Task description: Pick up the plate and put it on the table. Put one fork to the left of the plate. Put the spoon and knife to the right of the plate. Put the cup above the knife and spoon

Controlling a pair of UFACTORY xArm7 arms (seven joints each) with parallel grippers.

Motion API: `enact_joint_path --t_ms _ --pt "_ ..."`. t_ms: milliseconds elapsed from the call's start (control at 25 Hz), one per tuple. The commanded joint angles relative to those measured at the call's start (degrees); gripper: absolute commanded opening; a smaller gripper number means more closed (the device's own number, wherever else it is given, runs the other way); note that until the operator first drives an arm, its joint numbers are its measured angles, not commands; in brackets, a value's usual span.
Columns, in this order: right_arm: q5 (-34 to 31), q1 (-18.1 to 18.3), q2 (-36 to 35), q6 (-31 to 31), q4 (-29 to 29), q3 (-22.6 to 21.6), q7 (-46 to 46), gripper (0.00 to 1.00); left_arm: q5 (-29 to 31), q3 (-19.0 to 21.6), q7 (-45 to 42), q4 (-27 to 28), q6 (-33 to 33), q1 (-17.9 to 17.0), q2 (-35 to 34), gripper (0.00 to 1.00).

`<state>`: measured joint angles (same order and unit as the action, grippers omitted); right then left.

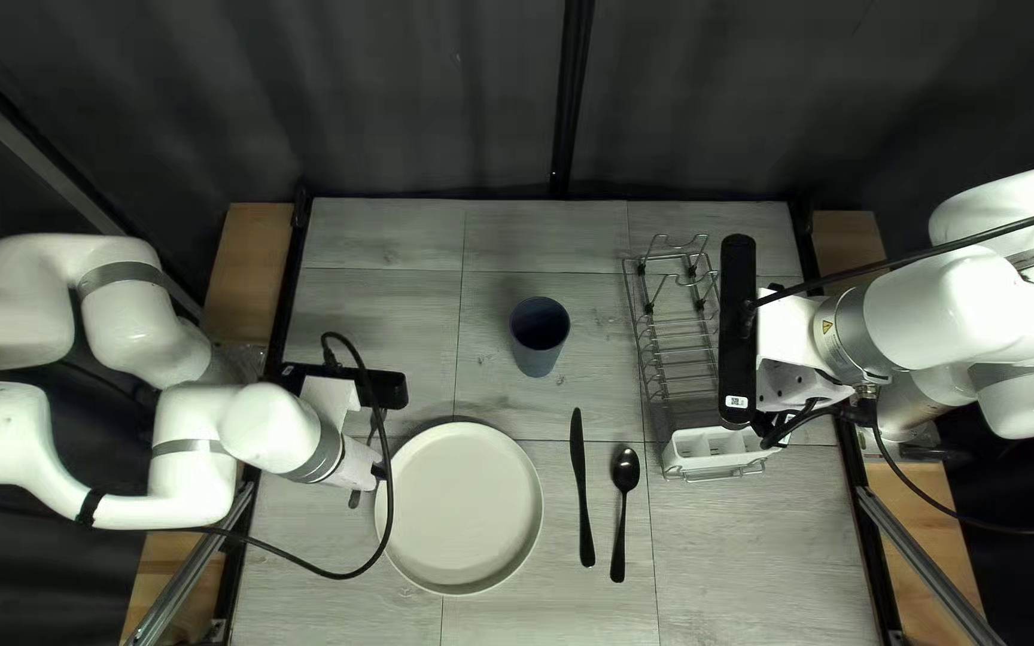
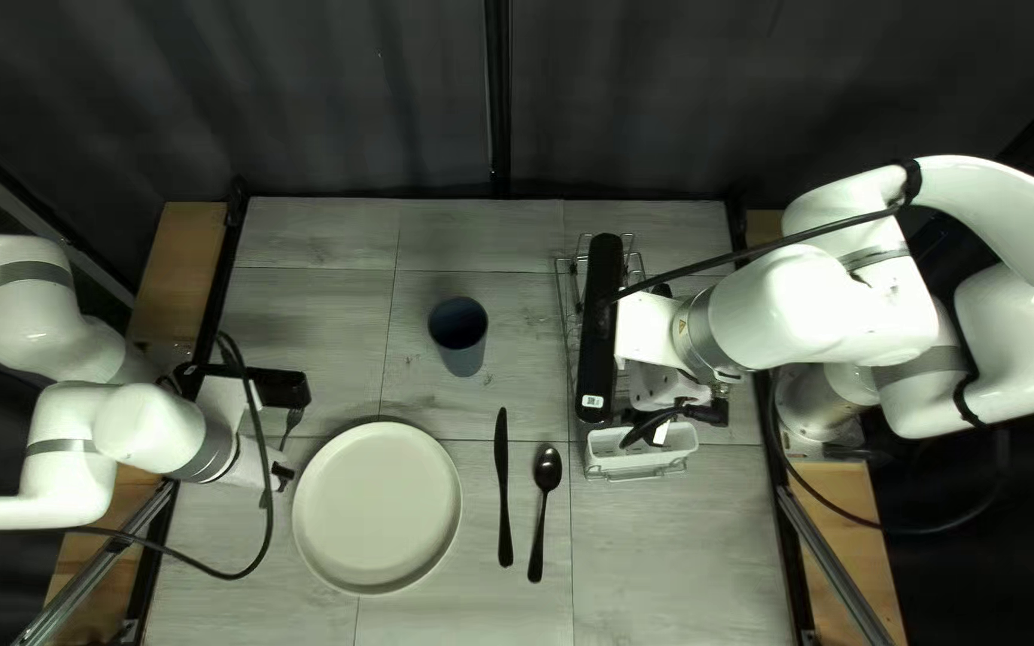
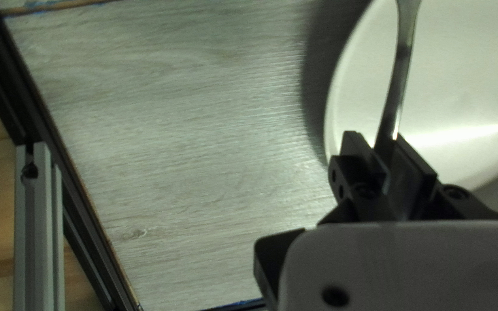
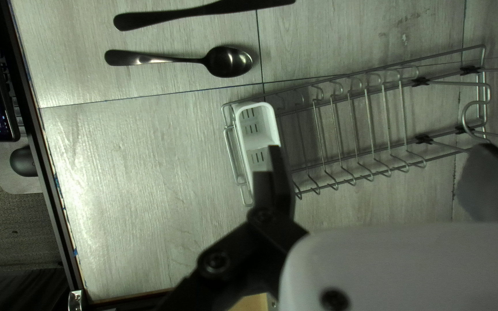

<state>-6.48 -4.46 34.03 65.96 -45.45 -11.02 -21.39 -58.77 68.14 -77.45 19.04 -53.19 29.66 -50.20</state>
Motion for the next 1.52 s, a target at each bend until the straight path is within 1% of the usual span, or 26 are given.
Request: enact_joint_path --t_ms 40,160,440,640,680,800,1000,1040,1120,1200,1360,1480,1520 --pt "0.0 0.0 0.0 0.0 0.0 0.0 0.0 1.0 -2.52 2.07 0.26 -0.83 1.82 0.1 1.45 0.0" --pt "0.0 0.0 0.0 0.0 0.0 0.0 0.0 1.0 -3.57 3.04 0.3 -0.84 2.53 0.3 2.19 0.0" --pt "0.0 0.0 0.0 0.0 0.0 0.0 0.0 1.0 -4.78 4.25 -1.7 -0.72 2.54 -1.03 1.99 0.0" --pt "0.0 0.0 0.0 0.0 0.0 0.0 0.0 1.0 -6.37 6.38 -3.0 -0.53 3.24 -1.12 2.69 0.0" --pt "0.0 0.0 0.0 0.0 0.0 0.0 0.0 1.0 -7.34 7.7 -3.2 -0.45 3.96 -0.74 3.29 0.0" --pt "0.0 0.0 0.0 0.0 0.0 0.0 0.0 1.0 -8.51 9.35 -4.01 -0.18 4.53 -0.34 3.88 0.0" --pt "0.0 0.0 0.0 0.0 0.0 0.0 0.0 1.0 -10.49 11.06 -4.62 -0.59 5.52 -0.6 4.42 0.0" --pt "0.0 0.0 0.0 0.0 0.0 0.0 0.0 1.0 -10.94 11.43 -4.35 -0.69 5.86 -0.42 4.63 0.0" --pt "0.0 0.0 0.0 0.0 0.0 0.0 0.0 1.0 -12.27 13.4 -3.2 -0.44 7.04 1.51 5.92 0.0" --pt "0.0 0.0 0.0 0.0 0.0 0.0 0.0 1.0 -12.74 14.36 -3.11 -0.24 7.19 2.51 6.55 0.0" --pt "0.0 0.0 0.0 0.0 0.0 0.0 0.0 1.0 -13.12 14.86 -3.3 -0.13 7.28 2.94 6.8 0.0" --pt "0.0 0.0 0.0 0.0 0.0 0.0 0.0 1.0 -12.72 13.76 -3.52 -0.48 6.69 2.0 6.52 0.0" --pt "0.0 0.0 0.0 0.0 0.0 0.0 0.0 1.0 -12.74 13.37 -3.49 -0.65 6.6 1.49 6.37 0.09"
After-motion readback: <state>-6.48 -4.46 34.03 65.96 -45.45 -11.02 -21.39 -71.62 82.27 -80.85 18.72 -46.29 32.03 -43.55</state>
